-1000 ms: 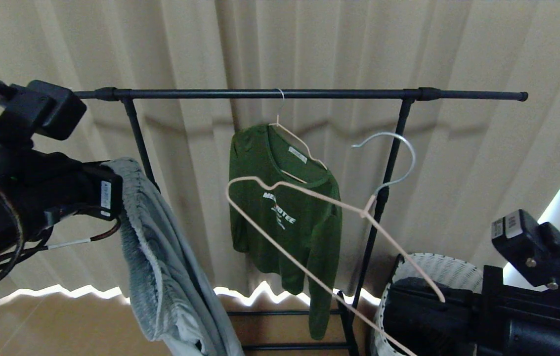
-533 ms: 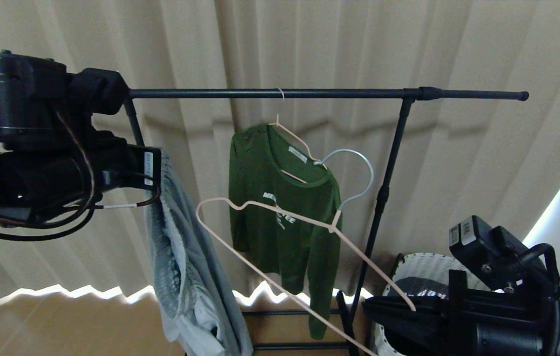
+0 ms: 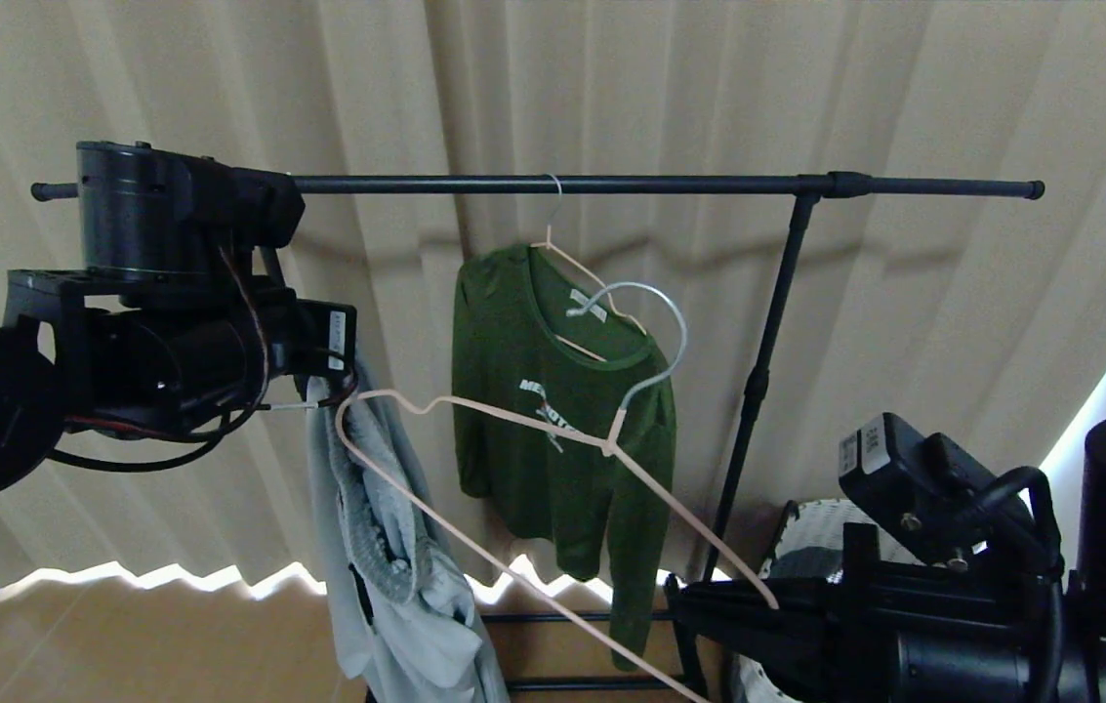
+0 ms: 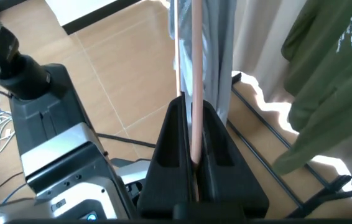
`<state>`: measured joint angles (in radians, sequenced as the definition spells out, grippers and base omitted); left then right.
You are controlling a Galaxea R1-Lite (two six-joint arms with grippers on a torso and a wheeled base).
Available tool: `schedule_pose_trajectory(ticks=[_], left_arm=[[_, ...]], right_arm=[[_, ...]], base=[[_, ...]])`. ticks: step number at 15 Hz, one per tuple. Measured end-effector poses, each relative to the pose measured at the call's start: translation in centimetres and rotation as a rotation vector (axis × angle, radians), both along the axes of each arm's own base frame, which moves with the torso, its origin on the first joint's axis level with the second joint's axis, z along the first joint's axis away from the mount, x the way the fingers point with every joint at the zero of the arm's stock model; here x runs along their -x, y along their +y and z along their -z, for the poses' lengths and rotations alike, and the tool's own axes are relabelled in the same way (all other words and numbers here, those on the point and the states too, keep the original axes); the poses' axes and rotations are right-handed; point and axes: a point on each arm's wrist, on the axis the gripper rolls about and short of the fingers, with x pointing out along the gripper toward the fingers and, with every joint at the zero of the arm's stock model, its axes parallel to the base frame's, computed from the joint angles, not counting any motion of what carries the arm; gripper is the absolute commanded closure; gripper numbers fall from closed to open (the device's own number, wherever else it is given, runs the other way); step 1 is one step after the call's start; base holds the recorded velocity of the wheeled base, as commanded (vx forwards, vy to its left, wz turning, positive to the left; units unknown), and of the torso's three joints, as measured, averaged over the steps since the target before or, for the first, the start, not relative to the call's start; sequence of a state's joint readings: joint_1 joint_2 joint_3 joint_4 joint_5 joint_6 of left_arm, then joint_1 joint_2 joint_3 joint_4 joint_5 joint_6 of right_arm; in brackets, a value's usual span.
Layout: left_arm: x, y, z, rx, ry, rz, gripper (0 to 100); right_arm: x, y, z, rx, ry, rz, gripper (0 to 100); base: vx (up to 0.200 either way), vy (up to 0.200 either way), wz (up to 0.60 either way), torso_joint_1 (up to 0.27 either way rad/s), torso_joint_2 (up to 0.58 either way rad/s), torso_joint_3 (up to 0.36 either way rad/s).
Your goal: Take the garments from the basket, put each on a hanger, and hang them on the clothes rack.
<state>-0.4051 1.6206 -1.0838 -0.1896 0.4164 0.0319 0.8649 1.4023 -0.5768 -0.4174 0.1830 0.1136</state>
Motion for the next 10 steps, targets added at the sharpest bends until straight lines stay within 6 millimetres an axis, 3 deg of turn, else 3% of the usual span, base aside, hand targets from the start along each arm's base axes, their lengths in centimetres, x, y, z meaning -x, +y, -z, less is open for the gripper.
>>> schedule_pose_trajectory(ticks=[10], left_arm=[[1.3, 0.4, 0.0, -0.035, 0.036, -0.039, 100]], right_arm=[[-3.7, 4.0, 0.6, -0.084, 0.048, 0.124, 100]], base=[[0.0, 0.0, 0.0, 0.0, 0.0, 0.0]])
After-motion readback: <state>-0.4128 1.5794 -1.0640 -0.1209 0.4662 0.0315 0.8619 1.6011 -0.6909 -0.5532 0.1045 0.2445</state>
